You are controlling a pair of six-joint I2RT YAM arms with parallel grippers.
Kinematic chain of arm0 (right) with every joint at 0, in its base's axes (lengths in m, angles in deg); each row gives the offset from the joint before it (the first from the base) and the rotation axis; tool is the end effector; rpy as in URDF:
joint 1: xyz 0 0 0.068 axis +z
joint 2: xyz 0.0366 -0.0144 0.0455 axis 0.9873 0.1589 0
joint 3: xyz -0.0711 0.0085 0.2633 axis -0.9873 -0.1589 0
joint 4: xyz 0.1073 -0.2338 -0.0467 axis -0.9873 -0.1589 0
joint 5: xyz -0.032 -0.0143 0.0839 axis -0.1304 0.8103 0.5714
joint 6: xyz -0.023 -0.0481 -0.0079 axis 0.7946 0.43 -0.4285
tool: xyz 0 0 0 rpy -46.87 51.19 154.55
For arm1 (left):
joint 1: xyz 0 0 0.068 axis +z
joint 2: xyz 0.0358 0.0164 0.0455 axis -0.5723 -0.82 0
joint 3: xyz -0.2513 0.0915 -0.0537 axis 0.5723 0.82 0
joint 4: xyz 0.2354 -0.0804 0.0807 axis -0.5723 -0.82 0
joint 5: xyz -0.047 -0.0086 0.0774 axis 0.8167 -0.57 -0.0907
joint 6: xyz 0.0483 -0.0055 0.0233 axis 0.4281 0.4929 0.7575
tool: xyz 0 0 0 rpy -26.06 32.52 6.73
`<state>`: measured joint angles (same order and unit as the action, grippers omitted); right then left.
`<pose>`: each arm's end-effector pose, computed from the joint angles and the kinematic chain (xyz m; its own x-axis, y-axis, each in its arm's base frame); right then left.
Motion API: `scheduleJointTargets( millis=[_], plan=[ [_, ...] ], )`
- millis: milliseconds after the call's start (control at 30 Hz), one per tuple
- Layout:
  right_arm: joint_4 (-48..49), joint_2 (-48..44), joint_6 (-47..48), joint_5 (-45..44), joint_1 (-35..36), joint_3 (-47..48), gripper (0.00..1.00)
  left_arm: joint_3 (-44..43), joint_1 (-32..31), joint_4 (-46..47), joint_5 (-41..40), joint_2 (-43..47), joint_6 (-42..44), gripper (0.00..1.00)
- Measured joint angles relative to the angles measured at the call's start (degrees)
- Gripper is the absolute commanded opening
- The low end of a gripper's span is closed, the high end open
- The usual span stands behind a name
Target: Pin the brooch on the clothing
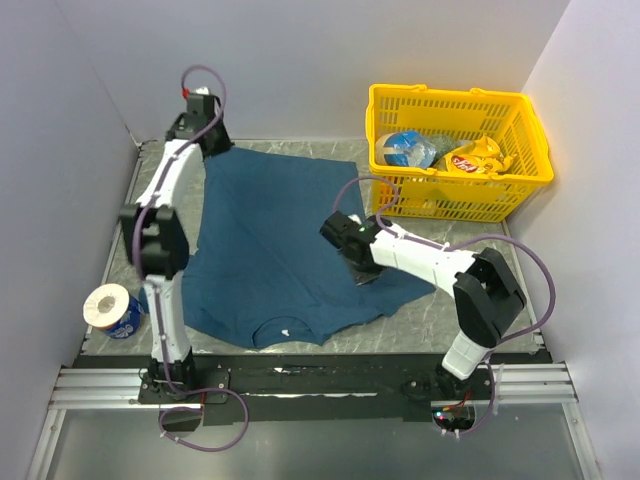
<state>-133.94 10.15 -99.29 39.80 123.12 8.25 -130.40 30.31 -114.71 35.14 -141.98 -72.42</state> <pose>0.2377 0.2004 0.2150 -0.8801 -0.4022 -0.2523 -0.3420 0.9056 -0.2508 0.5215 -0.0386 0.2735 -0.6030 -0.3732 -0.7050 -0.2694 0.9272 -0.2604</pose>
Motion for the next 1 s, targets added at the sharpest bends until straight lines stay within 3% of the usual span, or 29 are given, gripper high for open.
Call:
scheduleJointTargets(
  millis=[233,367,567,1000],
  plan=[
    [3.2,-1.0,-0.3,3.8,6.9,0.6,0.0,24.3,-4.7,8.5,6.0,30.6,-6.1,0.01],
    [4.5,-0.3,-0.5,5.0,9.7,0.6,0.0,38.4,-10.3,10.1,6.6,36.8,-8.2,0.01],
    [6.1,5.8,-2.2,6.6,14.5,0.3,0.0,61.5,-14.0,9.3,9.1,37.7,-12.9,0.01],
    [6.3,6.5,-6.8,8.2,20.2,-6.1,0.0,72.2,-15.4,6.8,8.0,51.7,-16.3,0.01]
  ],
)
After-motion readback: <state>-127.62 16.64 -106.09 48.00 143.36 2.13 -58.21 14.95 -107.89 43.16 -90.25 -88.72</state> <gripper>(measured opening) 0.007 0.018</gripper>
